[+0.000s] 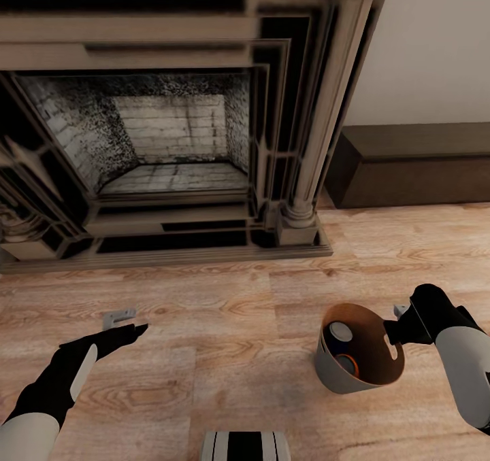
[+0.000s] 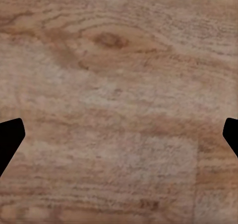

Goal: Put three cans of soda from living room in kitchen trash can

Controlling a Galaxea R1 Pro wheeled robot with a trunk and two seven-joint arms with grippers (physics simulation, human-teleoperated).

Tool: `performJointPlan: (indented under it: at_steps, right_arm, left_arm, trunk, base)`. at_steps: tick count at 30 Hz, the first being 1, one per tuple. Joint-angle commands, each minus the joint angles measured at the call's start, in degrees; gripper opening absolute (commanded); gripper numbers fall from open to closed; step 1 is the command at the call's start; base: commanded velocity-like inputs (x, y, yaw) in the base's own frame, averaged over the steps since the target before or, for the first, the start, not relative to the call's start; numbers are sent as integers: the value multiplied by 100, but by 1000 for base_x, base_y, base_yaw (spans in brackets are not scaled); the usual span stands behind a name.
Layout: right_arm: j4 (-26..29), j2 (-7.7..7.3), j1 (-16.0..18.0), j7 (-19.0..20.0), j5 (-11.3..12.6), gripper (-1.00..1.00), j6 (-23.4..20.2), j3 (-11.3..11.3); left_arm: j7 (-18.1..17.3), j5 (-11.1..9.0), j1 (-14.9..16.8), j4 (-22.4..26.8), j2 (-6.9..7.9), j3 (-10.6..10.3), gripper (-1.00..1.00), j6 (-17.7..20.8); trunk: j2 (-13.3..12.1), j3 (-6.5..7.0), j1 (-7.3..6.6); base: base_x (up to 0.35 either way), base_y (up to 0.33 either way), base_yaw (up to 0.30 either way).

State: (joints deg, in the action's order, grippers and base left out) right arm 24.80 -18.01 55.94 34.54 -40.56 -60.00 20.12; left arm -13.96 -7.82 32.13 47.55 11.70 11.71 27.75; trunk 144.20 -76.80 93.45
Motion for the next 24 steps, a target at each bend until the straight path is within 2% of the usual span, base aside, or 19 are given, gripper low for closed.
performJointPlan:
  at_steps: [1,11,12,24]
  right_arm:
    - [-46,178,-8,-114,-216,-100,0,9]
    - [-46,175,-12,-114,-216,-100,0,9]
    - [-46,175,-12,-114,-216,100,0,9]
    - [-47,173,-13,-114,-209,100,0,10]
  left_arm:
    - [-1,0,3,-4,-1,-3,100,-9]
    - [-2,1,4,-84,-1,-3,100,-118]
    - [-2,2,4,-86,-1,-3,100,-122]
    - [-2,0,4,-97,-1,-3,100,-138]
  trunk:
    - [-2,-2,4]
    - [-2,-2,4]
    - [-2,-2,4]
    - [-2,-2,4]
  base:
    - [0,0,0]
    - [0,0,0]
    - [0,0,0]
    - [0,0,0]
